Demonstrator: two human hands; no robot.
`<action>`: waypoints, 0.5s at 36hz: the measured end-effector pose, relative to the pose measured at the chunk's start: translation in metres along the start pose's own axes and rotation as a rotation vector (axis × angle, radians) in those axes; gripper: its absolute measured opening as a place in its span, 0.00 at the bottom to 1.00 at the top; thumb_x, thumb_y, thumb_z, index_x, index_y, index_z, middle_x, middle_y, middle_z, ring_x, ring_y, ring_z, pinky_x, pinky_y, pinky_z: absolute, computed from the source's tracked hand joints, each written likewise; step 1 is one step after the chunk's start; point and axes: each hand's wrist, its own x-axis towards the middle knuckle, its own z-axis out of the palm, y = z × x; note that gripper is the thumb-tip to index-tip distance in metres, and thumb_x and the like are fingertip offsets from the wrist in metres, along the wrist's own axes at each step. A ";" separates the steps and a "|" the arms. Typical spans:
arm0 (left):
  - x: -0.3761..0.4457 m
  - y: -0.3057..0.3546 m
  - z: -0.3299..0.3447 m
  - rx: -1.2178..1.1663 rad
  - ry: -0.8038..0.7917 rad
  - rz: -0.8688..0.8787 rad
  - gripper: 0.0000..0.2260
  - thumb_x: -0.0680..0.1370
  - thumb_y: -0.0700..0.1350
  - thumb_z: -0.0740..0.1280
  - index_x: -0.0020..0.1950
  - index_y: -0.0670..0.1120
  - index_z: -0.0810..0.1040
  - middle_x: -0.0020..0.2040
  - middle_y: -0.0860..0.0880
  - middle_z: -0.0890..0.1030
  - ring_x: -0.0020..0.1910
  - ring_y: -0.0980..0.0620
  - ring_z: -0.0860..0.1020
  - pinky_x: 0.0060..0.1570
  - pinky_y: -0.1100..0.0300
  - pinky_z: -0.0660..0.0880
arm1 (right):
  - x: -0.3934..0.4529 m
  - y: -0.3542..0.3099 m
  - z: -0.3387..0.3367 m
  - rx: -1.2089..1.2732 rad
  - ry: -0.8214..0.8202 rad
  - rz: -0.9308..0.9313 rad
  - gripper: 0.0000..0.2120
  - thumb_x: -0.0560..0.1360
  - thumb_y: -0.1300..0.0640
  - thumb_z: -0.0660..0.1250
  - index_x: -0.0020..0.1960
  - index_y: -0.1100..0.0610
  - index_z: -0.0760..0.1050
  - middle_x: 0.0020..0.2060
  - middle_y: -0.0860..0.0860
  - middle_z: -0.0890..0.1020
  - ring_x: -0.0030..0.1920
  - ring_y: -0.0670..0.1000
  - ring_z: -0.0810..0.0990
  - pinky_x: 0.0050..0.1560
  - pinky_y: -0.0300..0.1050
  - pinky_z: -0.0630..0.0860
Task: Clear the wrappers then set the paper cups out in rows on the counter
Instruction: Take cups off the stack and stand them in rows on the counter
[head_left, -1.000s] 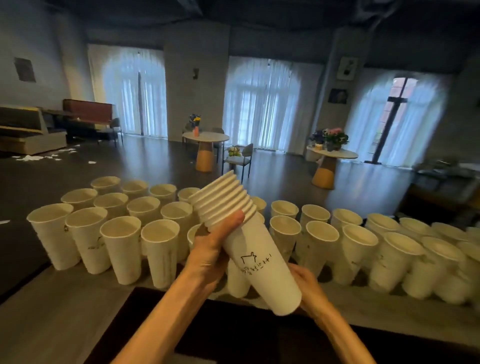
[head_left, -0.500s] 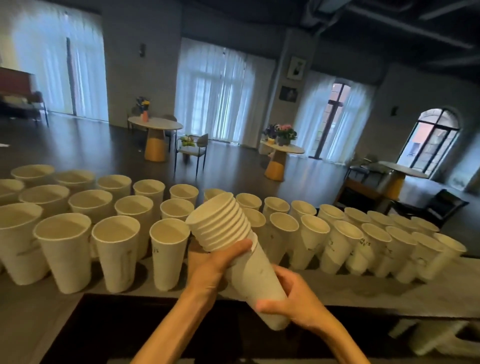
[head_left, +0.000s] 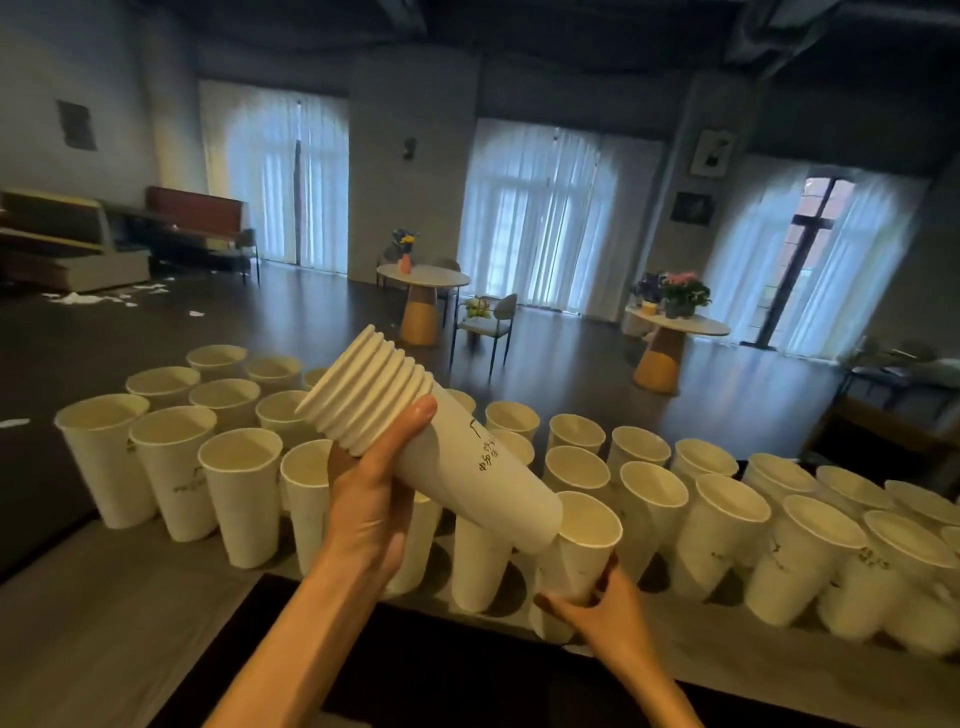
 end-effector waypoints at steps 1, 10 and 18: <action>-0.002 0.000 0.002 -0.008 -0.011 -0.006 0.42 0.47 0.55 0.87 0.60 0.47 0.82 0.55 0.46 0.86 0.53 0.50 0.84 0.51 0.53 0.82 | 0.002 0.002 0.001 0.009 0.009 0.017 0.47 0.56 0.54 0.85 0.70 0.48 0.65 0.59 0.44 0.76 0.65 0.52 0.74 0.66 0.55 0.73; -0.039 -0.035 0.062 0.070 -0.172 -0.114 0.29 0.56 0.49 0.79 0.56 0.47 0.82 0.47 0.48 0.86 0.46 0.53 0.85 0.42 0.59 0.82 | -0.008 0.023 -0.036 0.141 -0.214 0.045 0.44 0.49 0.40 0.85 0.61 0.47 0.74 0.58 0.51 0.81 0.58 0.53 0.81 0.58 0.57 0.80; -0.073 -0.108 0.120 0.158 -0.304 -0.327 0.24 0.57 0.49 0.79 0.52 0.46 0.86 0.51 0.40 0.85 0.47 0.45 0.83 0.51 0.50 0.80 | -0.029 -0.001 -0.130 0.804 -0.466 0.171 0.39 0.69 0.27 0.62 0.60 0.59 0.82 0.54 0.64 0.83 0.49 0.62 0.83 0.65 0.65 0.70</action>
